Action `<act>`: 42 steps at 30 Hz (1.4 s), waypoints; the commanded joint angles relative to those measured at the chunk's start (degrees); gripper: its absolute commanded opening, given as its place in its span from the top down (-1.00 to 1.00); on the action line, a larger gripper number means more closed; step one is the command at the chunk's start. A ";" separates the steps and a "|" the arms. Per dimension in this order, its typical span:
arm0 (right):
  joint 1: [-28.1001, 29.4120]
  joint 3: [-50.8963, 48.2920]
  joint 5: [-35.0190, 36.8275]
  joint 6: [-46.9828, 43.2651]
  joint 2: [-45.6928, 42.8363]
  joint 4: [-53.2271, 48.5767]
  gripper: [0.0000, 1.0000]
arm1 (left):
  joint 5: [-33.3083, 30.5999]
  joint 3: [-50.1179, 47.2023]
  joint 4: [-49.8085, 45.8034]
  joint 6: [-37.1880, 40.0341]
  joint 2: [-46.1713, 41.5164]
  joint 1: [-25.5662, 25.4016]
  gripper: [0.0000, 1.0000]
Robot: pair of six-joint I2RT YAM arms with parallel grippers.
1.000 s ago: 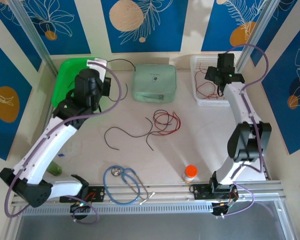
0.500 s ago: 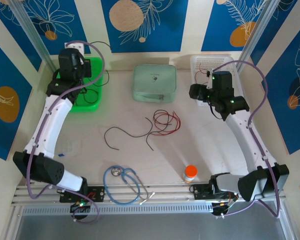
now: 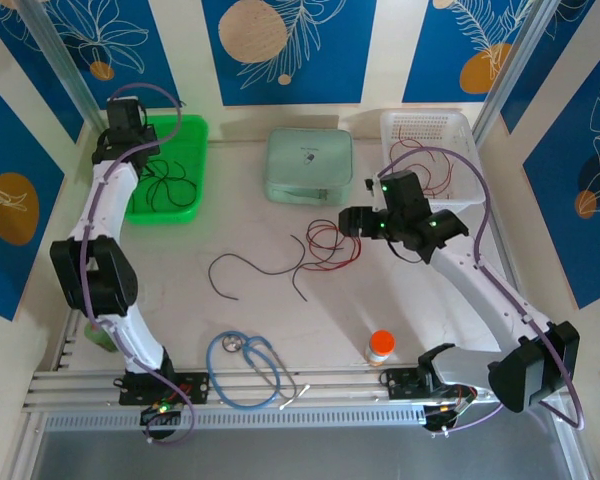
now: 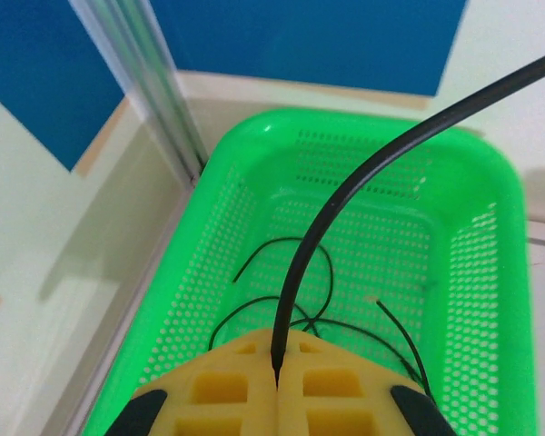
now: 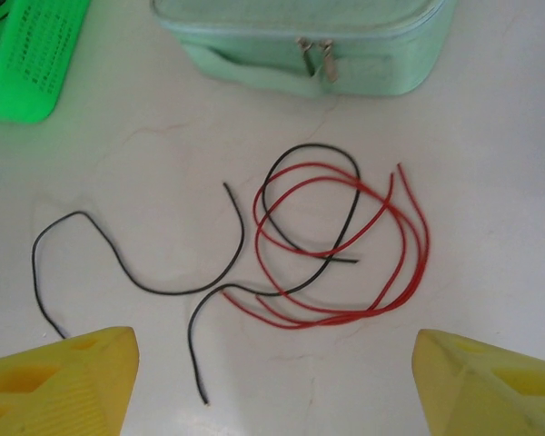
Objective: Untangle the cables
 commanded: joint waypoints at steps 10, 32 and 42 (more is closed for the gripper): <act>5.33 -2.16 1.10 5.50 -1.07 -0.73 -0.59 | 6.60 0.48 1.80 -7.31 10.27 3.16 1.00; 7.56 -2.10 2.42 21.20 17.39 -5.61 -0.54 | 10.88 17.40 -25.35 -11.26 22.53 3.24 0.71; 7.24 3.89 2.61 18.97 29.06 -3.28 -0.24 | 14.05 13.54 -25.75 -11.89 7.68 1.92 0.31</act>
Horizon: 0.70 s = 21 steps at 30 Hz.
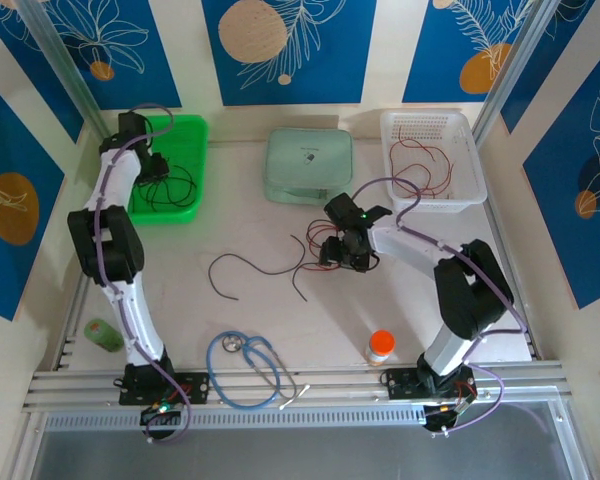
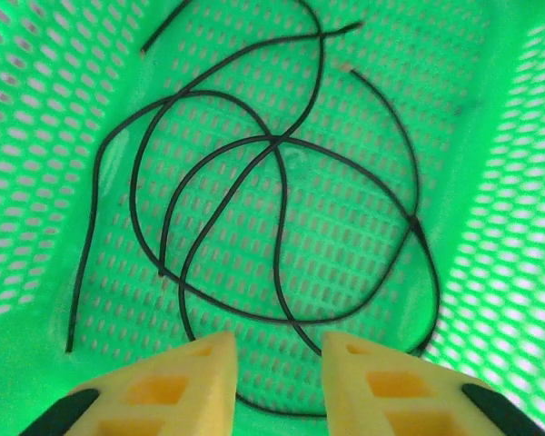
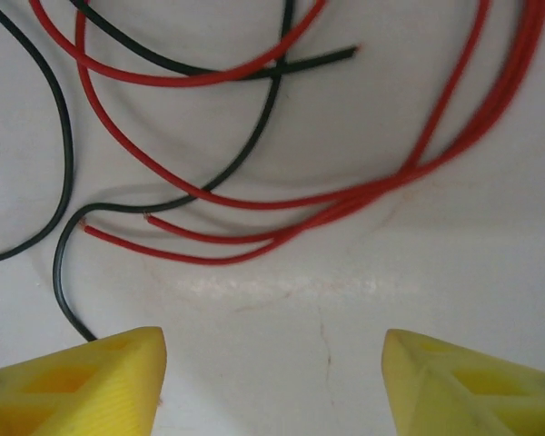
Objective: Untangle the cables
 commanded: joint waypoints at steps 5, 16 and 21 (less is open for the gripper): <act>0.19 5.73 -0.22 -2.61 5.59 0.70 -0.07 | 0.96 -4.13 -4.95 0.44 -18.06 -3.84 0.03; -0.73 11.70 0.84 -5.63 11.44 -0.13 0.16 | -1.18 -25.73 -3.50 -1.65 -35.46 -20.73 -0.24; -1.04 13.30 1.17 -6.75 12.94 0.46 0.16 | 1.99 -37.82 2.57 -7.04 -38.39 -29.02 -0.15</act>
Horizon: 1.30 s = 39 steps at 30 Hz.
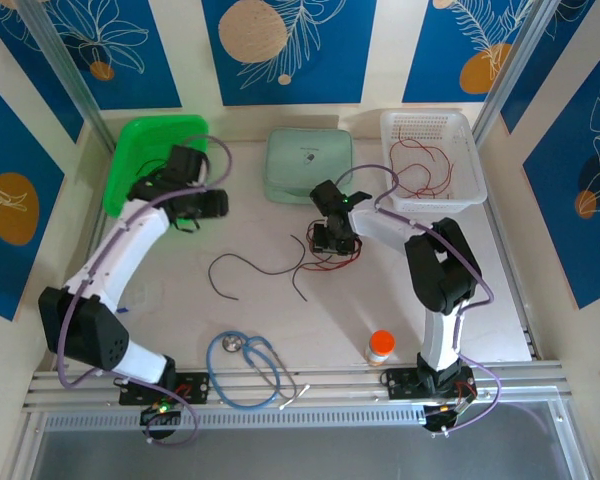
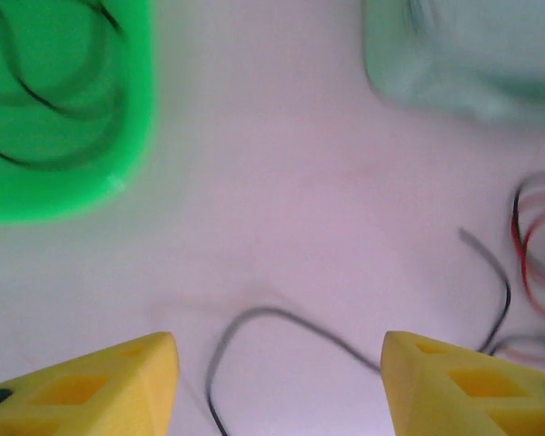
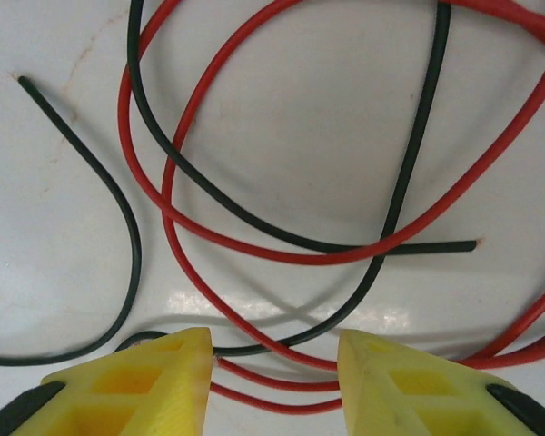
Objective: Untangle the cables
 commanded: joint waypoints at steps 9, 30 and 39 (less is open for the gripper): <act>0.03 6.95 0.82 -16.33 4.32 1.16 0.18 | 7.84 -17.70 16.28 -12.56 2.57 -14.04 0.05; 0.56 8.13 -3.90 -13.82 10.86 -0.59 0.26 | -2.77 -11.70 22.07 -16.57 22.85 -29.03 0.33; 0.12 2.38 -5.05 -10.04 3.71 0.41 1.00 | -11.40 -10.39 16.68 -14.70 25.86 -28.26 1.00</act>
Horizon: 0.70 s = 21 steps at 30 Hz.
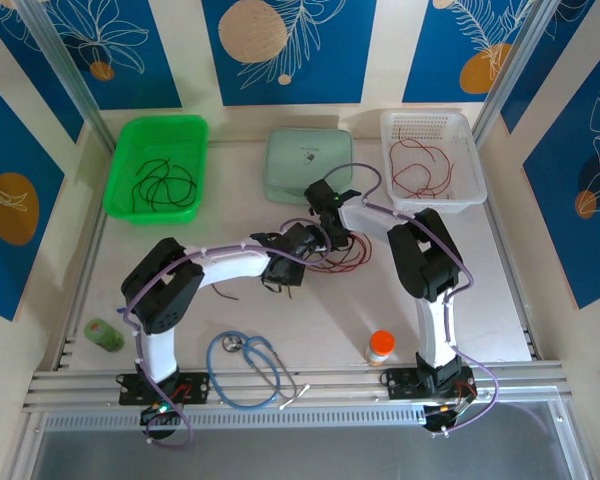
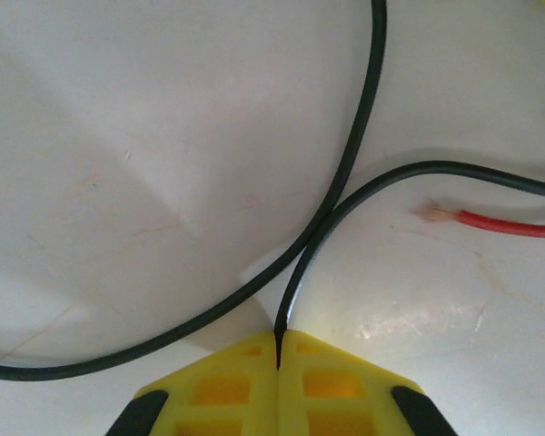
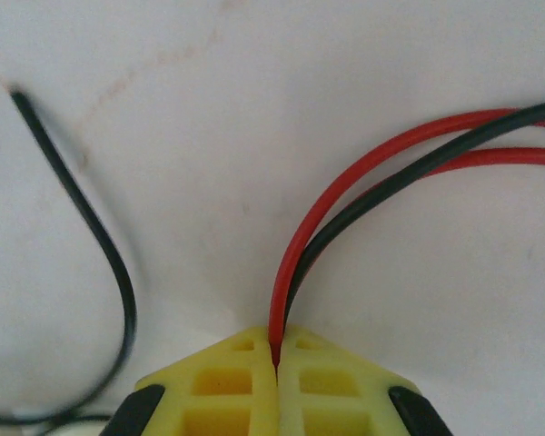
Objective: Untangle the cables
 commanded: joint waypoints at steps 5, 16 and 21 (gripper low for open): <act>0.08 -3.65 -5.13 3.06 -10.84 -1.99 1.00 | -9.70 -1.62 -3.99 0.74 1.86 2.17 1.00; -4.00 -10.71 -16.52 9.92 -31.08 -0.92 1.00 | -13.43 -9.46 -5.03 0.52 -7.71 8.31 1.00; -10.14 -19.10 -24.97 14.49 -41.81 2.53 1.00 | -15.03 -9.96 -6.65 0.81 -11.26 9.75 1.00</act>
